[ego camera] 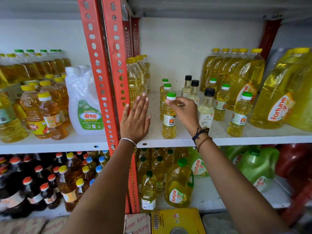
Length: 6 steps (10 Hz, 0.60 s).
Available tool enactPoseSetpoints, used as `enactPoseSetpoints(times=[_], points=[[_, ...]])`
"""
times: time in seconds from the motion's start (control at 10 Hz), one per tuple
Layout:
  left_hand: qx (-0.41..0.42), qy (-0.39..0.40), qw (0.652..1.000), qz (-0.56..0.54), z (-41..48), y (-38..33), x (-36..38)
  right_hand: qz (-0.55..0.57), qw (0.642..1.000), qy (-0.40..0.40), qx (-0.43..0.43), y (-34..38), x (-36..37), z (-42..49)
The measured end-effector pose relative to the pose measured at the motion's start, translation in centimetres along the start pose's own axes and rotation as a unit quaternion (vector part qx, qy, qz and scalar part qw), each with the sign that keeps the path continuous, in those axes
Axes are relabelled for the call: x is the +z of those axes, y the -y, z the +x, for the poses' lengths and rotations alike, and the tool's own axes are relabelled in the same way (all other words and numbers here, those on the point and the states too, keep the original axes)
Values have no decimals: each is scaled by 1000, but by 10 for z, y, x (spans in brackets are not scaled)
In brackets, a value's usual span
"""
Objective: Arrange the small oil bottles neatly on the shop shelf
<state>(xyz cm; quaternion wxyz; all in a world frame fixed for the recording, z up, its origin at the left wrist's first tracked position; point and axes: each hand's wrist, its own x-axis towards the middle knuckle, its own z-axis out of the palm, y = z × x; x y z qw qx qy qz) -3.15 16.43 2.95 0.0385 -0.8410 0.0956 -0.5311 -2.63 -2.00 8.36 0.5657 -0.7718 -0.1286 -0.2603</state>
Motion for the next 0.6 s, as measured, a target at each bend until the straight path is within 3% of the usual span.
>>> enactPoseSetpoints(times=[0.3,0.5,0.6], points=[[2,3,1000,-1,0,0,1,3,1000,-7,3,3,2,-7],[-45,-15,997,-66,2,-8,-8,-9,1000,-9,-11,6,-3,-15],[-45,-29,993,-105,21,-23,-24,-11,997,-53,-47,12,-21,-16]])
